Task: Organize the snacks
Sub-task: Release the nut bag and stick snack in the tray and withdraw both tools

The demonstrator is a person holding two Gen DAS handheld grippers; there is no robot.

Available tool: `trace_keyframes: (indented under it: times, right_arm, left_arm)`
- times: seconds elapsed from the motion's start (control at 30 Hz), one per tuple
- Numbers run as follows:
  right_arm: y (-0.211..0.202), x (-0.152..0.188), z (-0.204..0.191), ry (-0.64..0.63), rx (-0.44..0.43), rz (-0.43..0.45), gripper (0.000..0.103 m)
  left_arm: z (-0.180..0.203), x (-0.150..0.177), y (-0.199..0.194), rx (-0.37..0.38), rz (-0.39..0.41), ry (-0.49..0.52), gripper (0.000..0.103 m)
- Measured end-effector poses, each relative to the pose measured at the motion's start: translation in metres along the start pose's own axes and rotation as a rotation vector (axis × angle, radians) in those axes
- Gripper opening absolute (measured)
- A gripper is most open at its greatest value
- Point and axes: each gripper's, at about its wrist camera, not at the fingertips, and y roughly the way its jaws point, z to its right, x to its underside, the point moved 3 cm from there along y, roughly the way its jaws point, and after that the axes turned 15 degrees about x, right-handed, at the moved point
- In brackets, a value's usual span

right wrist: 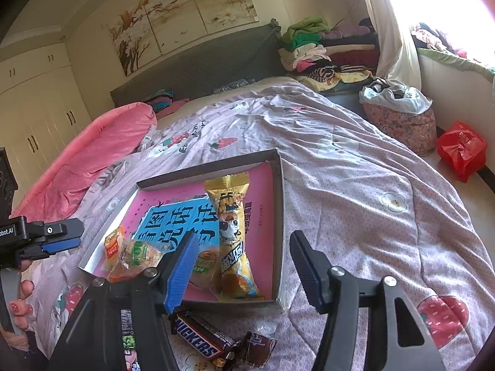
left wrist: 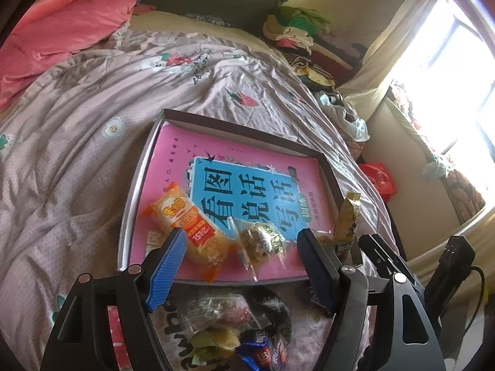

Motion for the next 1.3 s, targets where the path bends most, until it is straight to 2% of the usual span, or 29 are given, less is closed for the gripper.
trace_keyframes:
  times: [0.23,1.3]
  right_arm:
    - [-0.005,0.002,0.001,-0.008,0.003,0.011,0.063]
    - [-0.024,0.004,0.017,0.054,0.05,0.009,0.067]
  left_arm:
    - [-0.007,0.007,-0.012,-0.037,-0.006,0.022,0.075]
    - [-0.045,0.023,-0.062,-0.085,0.029,-0.016,0.075]
